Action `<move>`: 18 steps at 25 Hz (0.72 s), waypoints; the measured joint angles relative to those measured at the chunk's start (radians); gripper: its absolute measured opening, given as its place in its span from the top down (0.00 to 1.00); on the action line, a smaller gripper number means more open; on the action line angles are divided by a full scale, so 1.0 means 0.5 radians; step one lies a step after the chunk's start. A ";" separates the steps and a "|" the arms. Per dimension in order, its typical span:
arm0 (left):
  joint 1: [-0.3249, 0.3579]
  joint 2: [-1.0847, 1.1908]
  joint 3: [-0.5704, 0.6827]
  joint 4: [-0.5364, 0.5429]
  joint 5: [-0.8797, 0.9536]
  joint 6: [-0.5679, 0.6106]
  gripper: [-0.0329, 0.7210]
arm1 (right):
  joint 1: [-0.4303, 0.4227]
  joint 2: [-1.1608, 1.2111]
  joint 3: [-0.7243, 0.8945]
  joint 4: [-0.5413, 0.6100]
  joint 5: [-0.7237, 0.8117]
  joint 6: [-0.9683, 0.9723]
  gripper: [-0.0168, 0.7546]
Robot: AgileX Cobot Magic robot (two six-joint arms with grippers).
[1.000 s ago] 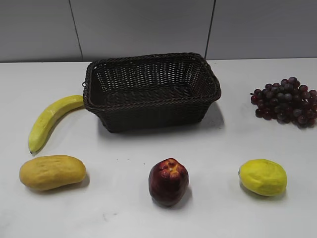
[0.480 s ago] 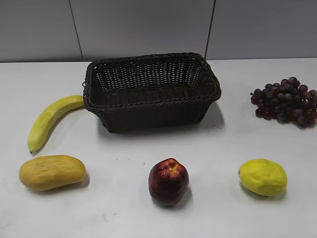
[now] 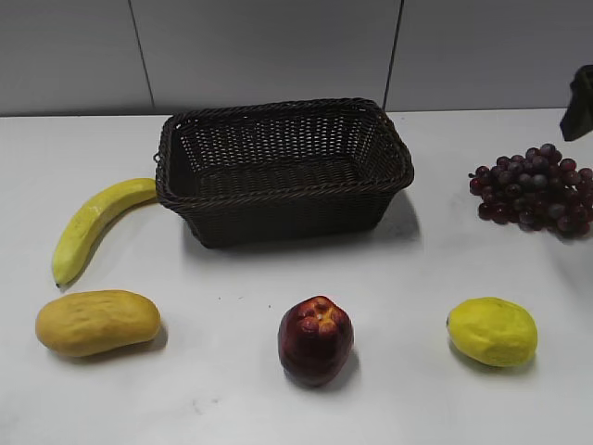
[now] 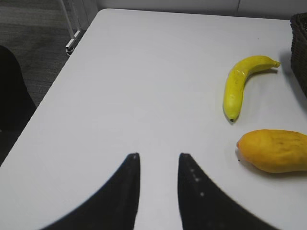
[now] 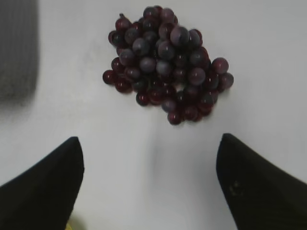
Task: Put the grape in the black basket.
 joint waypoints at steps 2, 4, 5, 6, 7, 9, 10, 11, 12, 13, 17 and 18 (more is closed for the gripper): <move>0.000 0.000 0.000 0.000 0.000 0.000 0.67 | 0.000 0.233 -0.224 0.000 0.074 -0.023 0.13; 0.000 0.000 0.000 0.000 0.000 0.000 0.67 | -0.007 0.432 -0.424 0.000 0.164 -0.036 0.13; 0.000 0.000 0.000 0.000 0.000 0.000 0.67 | -0.015 0.532 -0.526 -0.012 0.200 -0.038 0.13; 0.000 0.000 0.000 0.000 0.000 0.000 0.67 | -0.022 0.625 -0.623 -0.027 0.246 -0.040 0.13; 0.000 0.000 0.000 0.000 0.000 0.000 0.67 | -0.030 0.698 -0.698 -0.049 0.294 -0.043 0.14; 0.000 0.000 0.000 0.000 0.000 0.000 0.67 | -0.053 0.848 -0.847 -0.079 0.377 -0.058 0.14; 0.000 0.000 0.000 0.000 0.000 0.000 0.67 | -0.063 0.912 -0.897 -0.087 0.419 -0.083 0.15; 0.000 0.000 0.000 0.000 0.000 0.000 0.67 | -0.070 0.959 -0.943 -0.087 0.459 -0.124 0.15; 0.000 0.000 0.000 0.000 0.000 0.000 0.67 | -0.075 1.010 -0.978 -0.087 0.493 -0.163 0.15; 0.000 0.000 0.000 0.000 0.000 0.000 0.67 | -0.077 1.055 -1.000 -0.087 0.522 -0.221 0.15; 0.000 0.000 0.000 0.000 0.000 0.000 0.67 | -0.077 1.191 -1.011 -0.122 0.535 -0.490 0.17; 0.000 0.000 0.000 0.000 0.000 0.000 0.67 | -0.077 1.214 -1.011 -0.160 0.525 -0.523 0.17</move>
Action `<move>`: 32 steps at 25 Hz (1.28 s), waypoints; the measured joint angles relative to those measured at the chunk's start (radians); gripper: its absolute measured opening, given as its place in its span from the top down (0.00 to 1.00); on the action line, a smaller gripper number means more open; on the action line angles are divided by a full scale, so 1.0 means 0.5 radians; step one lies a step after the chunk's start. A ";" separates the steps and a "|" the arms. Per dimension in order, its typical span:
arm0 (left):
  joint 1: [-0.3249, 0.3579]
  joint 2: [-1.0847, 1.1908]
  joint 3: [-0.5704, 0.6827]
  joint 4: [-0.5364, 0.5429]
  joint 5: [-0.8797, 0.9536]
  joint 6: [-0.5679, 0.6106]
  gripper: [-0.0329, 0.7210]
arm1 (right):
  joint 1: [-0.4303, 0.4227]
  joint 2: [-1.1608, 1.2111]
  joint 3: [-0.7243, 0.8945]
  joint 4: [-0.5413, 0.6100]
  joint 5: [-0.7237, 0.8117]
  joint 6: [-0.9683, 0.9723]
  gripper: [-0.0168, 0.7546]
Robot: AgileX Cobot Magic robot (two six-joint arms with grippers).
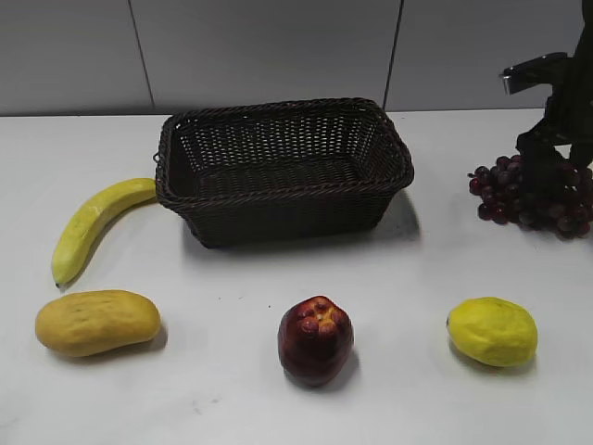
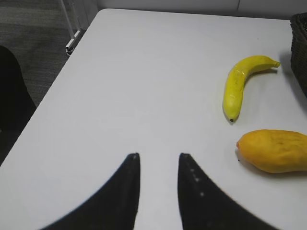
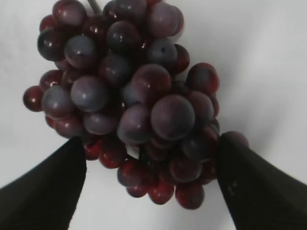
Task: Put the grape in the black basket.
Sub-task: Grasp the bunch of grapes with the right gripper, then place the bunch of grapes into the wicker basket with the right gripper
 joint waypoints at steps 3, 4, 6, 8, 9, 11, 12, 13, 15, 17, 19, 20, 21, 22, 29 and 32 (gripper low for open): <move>0.000 0.000 0.000 0.000 0.000 0.000 0.67 | 0.000 0.062 -0.002 -0.110 -0.063 -0.042 0.18; 0.000 0.000 0.000 0.000 0.000 0.000 0.67 | 0.000 0.080 -0.006 -0.136 -0.091 -0.055 0.19; 0.000 0.000 0.000 0.000 0.000 0.000 0.67 | 0.000 0.113 -0.007 -0.159 -0.151 -0.079 0.21; 0.000 0.000 0.000 0.000 0.000 0.000 0.67 | 0.000 0.144 -0.007 -0.169 -0.183 -0.090 0.24; 0.000 0.000 0.000 0.000 0.000 0.000 0.67 | 0.000 0.163 -0.010 -0.174 -0.200 -0.094 0.27; 0.000 0.000 0.000 0.000 0.000 0.000 0.67 | 0.000 0.194 -0.012 -0.181 -0.215 -0.099 0.36; 0.000 0.000 0.000 0.000 0.000 0.000 0.67 | 0.000 0.202 -0.014 -0.181 -0.217 -0.101 0.43; 0.000 0.000 0.000 0.000 0.000 0.000 0.67 | 0.000 0.202 -0.014 -0.184 -0.220 -0.104 0.52; 0.000 0.000 0.000 0.000 0.000 0.000 0.67 | 0.000 0.199 -0.016 -0.188 -0.214 -0.104 0.66; 0.000 0.000 0.000 0.000 0.000 0.000 0.67 | 0.000 0.184 -0.016 -0.188 -0.179 -0.100 0.66; 0.000 0.000 0.000 0.000 0.000 0.000 0.67 | 0.000 0.140 -0.012 -0.176 -0.127 -0.090 0.66; 0.000 0.000 0.000 0.000 0.000 0.000 0.67 | 0.000 0.109 -0.012 -0.160 -0.114 -0.085 0.66; 0.000 0.000 0.000 0.000 0.000 0.000 0.67 | 0.000 0.059 -0.010 -0.142 -0.101 -0.082 0.66; 0.000 0.000 0.000 0.000 0.000 0.000 0.67 | 0.000 0.001 -0.010 -0.126 -0.095 -0.080 0.66; 0.000 0.000 0.000 0.000 0.000 0.000 0.67 | 0.049 -0.456 -0.010 -0.080 -0.084 -0.076 0.66; 0.000 0.000 0.000 0.000 0.000 0.000 0.67 | 0.133 -0.625 -0.010 -0.082 -0.108 -0.076 0.66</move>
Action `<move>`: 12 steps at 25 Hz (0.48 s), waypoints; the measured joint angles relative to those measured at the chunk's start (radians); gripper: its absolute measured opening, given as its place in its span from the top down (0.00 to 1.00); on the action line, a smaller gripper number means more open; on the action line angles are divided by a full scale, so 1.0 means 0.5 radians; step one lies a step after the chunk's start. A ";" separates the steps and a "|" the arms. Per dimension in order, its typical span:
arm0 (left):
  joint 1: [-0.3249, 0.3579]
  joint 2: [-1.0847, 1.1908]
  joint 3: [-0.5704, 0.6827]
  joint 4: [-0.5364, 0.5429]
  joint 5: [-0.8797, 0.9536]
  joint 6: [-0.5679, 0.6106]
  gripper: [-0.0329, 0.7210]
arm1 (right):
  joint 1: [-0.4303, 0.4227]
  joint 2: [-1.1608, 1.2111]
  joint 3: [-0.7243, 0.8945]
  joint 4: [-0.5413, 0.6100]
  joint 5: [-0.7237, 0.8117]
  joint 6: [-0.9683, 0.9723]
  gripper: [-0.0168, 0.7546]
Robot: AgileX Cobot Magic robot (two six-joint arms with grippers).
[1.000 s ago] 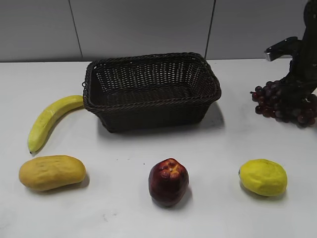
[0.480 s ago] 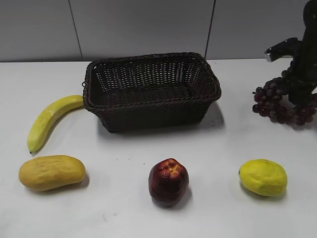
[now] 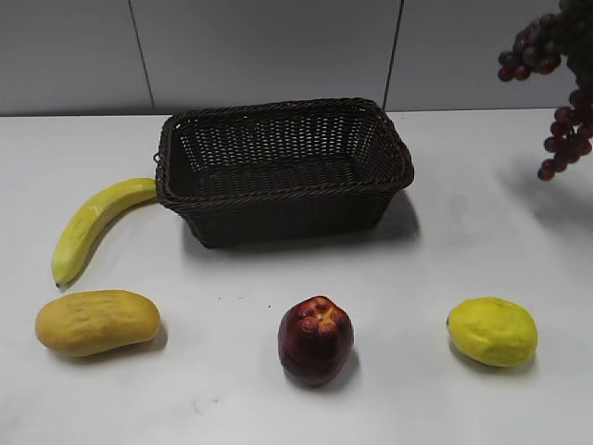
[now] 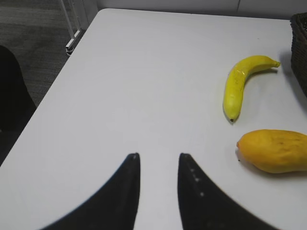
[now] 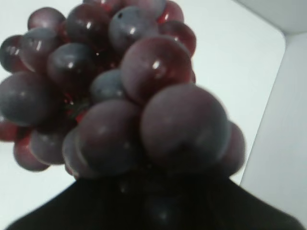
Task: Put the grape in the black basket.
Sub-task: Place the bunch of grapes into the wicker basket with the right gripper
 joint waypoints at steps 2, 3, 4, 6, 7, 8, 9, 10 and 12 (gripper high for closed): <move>0.000 0.000 0.000 0.000 0.000 0.000 0.67 | 0.071 -0.086 0.000 -0.008 -0.056 0.000 0.66; 0.000 0.000 0.000 0.000 0.000 0.000 0.67 | 0.118 -0.120 -0.003 -0.027 -0.082 0.000 0.66; 0.000 0.000 0.000 0.000 0.000 0.000 0.67 | 0.160 -0.144 -0.015 -0.042 -0.102 0.000 0.66; 0.000 0.000 0.000 0.000 0.000 0.000 0.67 | 0.268 -0.158 -0.065 -0.098 -0.131 -0.002 0.67; 0.000 0.000 0.000 0.000 0.000 0.000 0.67 | 0.325 -0.158 -0.101 -0.129 -0.148 -0.004 0.67; 0.000 0.000 0.000 0.000 0.000 0.000 0.67 | 0.375 -0.158 -0.134 -0.164 -0.178 -0.006 0.67; 0.000 0.000 0.000 0.000 0.000 0.000 0.67 | 0.435 -0.158 -0.165 -0.191 -0.226 -0.013 0.67; 0.000 0.000 0.000 0.000 0.000 0.000 0.67 | 0.495 -0.158 -0.186 -0.214 -0.297 -0.018 0.67; 0.000 0.000 0.000 0.000 0.000 0.000 0.67 | 0.600 -0.158 -0.209 -0.236 -0.464 -0.032 0.67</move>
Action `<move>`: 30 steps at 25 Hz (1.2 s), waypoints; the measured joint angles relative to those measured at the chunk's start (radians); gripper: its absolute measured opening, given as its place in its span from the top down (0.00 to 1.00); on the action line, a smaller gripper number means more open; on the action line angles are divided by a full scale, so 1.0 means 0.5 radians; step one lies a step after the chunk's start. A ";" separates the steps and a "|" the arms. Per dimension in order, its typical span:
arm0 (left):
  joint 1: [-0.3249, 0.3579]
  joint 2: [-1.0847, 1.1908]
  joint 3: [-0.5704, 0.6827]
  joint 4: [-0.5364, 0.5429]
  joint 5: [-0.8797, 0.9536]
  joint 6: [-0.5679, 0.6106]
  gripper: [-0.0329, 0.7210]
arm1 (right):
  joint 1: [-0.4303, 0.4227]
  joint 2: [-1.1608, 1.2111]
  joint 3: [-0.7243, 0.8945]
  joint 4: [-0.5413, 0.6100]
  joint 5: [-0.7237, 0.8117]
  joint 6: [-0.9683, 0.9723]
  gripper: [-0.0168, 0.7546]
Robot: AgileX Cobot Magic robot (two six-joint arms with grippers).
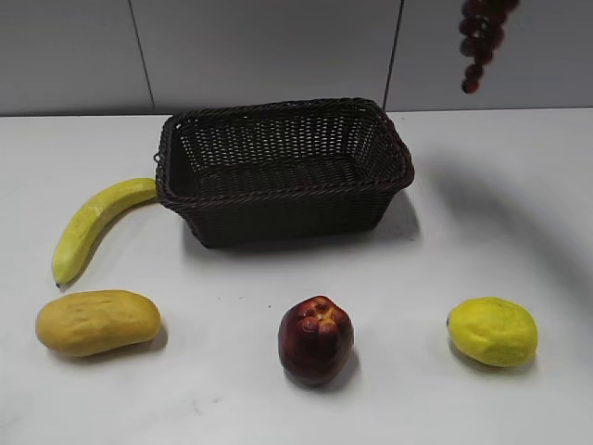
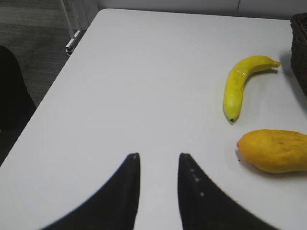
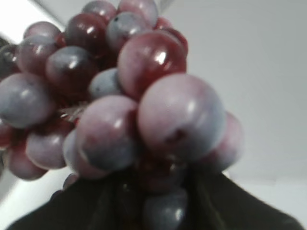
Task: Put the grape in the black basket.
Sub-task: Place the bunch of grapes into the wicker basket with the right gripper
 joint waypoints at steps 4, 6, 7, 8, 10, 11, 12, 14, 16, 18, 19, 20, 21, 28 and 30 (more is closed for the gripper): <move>0.000 0.000 0.000 0.000 0.000 0.000 0.67 | 0.200 0.022 -0.009 -0.002 -0.334 -0.051 0.67; 0.000 0.000 0.000 0.000 0.000 0.000 0.67 | 0.285 0.073 -0.014 -0.002 -0.450 -0.152 0.67; 0.000 0.000 0.000 0.000 0.000 0.000 0.67 | 0.325 0.105 -0.016 -0.004 -0.487 -0.236 0.67; 0.000 0.000 0.000 0.000 0.000 0.000 0.67 | 0.358 0.152 -0.016 -0.004 -0.503 -0.317 0.67; 0.000 0.000 0.000 0.000 0.000 0.000 0.67 | 0.405 0.269 -0.016 -0.004 -0.499 -0.415 0.67; 0.000 0.000 0.000 0.000 0.000 0.000 0.67 | 0.424 0.322 -0.016 -0.004 -0.489 -0.441 0.67; 0.000 0.000 0.000 0.000 0.000 0.000 0.67 | 0.433 0.386 -0.016 -0.004 -0.470 -0.455 0.67; 0.000 0.000 0.000 0.000 0.000 0.000 0.67 | 0.439 0.495 -0.016 0.006 -0.425 -0.468 0.67; 0.000 0.000 0.000 0.000 0.000 0.000 0.67 | 0.439 0.588 -0.014 0.028 -0.360 -0.475 0.67; 0.000 0.000 0.000 0.000 0.000 0.000 0.67 | 0.439 0.651 -0.014 0.074 -0.293 -0.475 0.67; 0.000 0.000 0.000 0.000 0.000 0.000 0.67 | 0.439 0.681 -0.014 0.113 -0.267 -0.473 0.67; 0.000 0.000 0.000 0.000 0.000 0.000 0.67 | 0.439 0.711 -0.014 0.177 -0.258 -0.473 0.67; 0.000 0.000 0.000 0.000 0.000 0.000 0.67 | 0.439 0.734 -0.014 0.250 -0.256 -0.473 0.67; 0.000 0.000 0.000 0.000 0.000 0.000 0.67 | 0.439 0.912 -0.014 0.507 -0.237 -0.473 0.67; 0.000 0.000 0.000 0.000 0.000 0.000 0.67 | 0.439 0.936 -0.014 0.516 -0.227 -0.473 0.60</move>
